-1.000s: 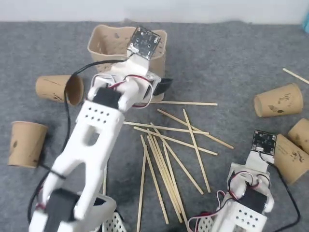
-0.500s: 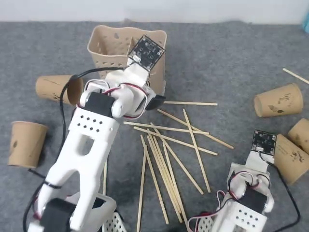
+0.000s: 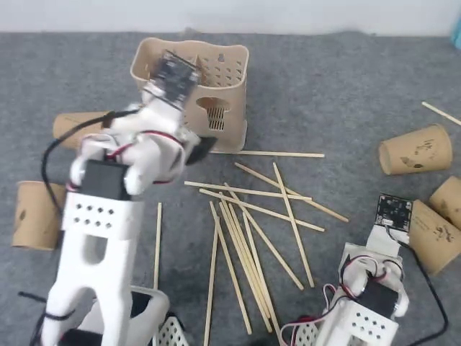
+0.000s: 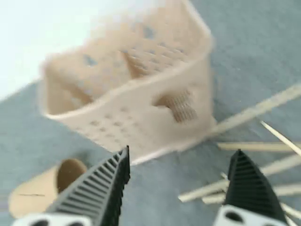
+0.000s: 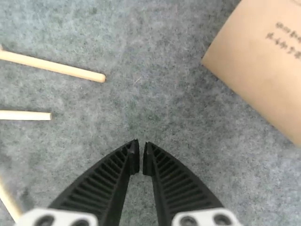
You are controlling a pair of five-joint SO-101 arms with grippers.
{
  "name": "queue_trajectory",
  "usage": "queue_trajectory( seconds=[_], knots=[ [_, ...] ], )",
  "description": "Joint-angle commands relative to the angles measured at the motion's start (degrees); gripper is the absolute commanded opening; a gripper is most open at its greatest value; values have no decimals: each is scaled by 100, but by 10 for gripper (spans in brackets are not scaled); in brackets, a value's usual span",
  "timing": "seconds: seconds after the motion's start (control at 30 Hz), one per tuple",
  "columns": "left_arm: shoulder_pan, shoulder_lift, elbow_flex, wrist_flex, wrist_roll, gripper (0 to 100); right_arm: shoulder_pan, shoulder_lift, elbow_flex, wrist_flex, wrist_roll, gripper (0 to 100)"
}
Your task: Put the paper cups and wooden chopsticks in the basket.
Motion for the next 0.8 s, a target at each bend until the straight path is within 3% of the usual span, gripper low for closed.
queue_trajectory(
  seconds=[0.0, 0.23, 0.37, 0.6, 0.77],
  knots=[
    [-316, -185, -541, -466, -9, 319, 84, -101, -211, -101, 44, 29],
    [-141, 1055, -2879, 1090, 0, 319, 84, -101, -211, -101, 44, 29],
    [-475, 2374, -4418, 1890, 378, 319, 84, -101, -211, -101, 44, 29],
    [-1345, 4580, -7099, 2620, 958, 319, 84, -101, -211, -101, 44, 29],
    [-1574, 5925, -8602, 2927, 967, 319, 84, -101, -211, -101, 44, 29]
  ],
)
